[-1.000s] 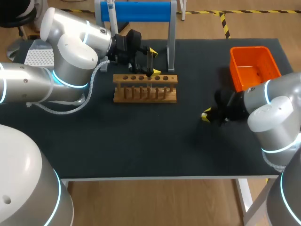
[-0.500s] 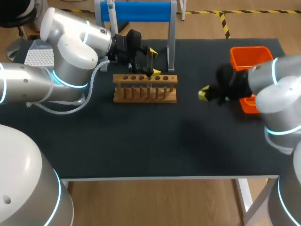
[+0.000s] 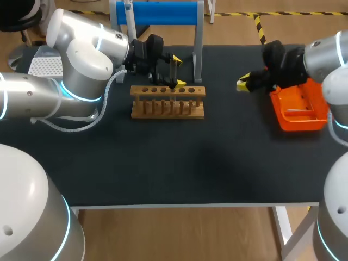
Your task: Invert the test tube, pick up the pipette, mount the tip to pipette, aspirate from beaker and dispense into the tube, eject the tip, return the pipette, and cap with the stopper.
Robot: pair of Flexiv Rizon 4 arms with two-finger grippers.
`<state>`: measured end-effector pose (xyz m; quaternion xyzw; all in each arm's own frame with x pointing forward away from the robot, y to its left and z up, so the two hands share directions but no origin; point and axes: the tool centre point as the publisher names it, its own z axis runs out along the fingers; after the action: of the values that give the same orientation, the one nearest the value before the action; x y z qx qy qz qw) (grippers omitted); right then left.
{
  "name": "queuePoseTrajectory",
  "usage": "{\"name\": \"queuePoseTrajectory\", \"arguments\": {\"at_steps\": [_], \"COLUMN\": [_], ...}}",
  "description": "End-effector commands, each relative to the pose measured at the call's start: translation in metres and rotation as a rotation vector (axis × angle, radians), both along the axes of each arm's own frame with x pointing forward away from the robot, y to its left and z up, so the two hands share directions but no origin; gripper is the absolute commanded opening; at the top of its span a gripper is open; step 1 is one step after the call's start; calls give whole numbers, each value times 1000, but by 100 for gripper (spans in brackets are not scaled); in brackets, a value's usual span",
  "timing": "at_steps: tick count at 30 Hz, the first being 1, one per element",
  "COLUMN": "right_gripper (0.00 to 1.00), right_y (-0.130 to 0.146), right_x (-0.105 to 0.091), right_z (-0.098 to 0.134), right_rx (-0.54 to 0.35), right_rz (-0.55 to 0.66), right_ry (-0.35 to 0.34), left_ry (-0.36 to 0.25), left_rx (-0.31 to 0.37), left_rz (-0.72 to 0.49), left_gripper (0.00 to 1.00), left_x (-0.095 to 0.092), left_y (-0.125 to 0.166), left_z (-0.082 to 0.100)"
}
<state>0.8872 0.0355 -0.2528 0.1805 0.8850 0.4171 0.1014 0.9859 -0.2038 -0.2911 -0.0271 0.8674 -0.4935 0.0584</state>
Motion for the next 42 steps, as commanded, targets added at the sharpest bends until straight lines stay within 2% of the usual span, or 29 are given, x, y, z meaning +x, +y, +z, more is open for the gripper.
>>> {"name": "queuePoseTrajectory", "arguments": {"at_steps": [1,15,29,42], "right_gripper": [0,0,0,0], "right_y": [-6,-6,51,96], "right_x": [-3,-3,34,66], "right_z": [6,6,26,48], "right_rx": [0,0,16,-32], "right_rz": [6,6,129,193], "right_ry": [6,6,7,-18], "left_ry": [0,0,0,0], "left_rx": [1,1,1,1], "left_rz": [1,1,1,1], "left_gripper": [100,100,100,100], "left_x": [0,0,0,0], "left_y": [0,0,0,0], "left_z": [0,0,0,0]}}
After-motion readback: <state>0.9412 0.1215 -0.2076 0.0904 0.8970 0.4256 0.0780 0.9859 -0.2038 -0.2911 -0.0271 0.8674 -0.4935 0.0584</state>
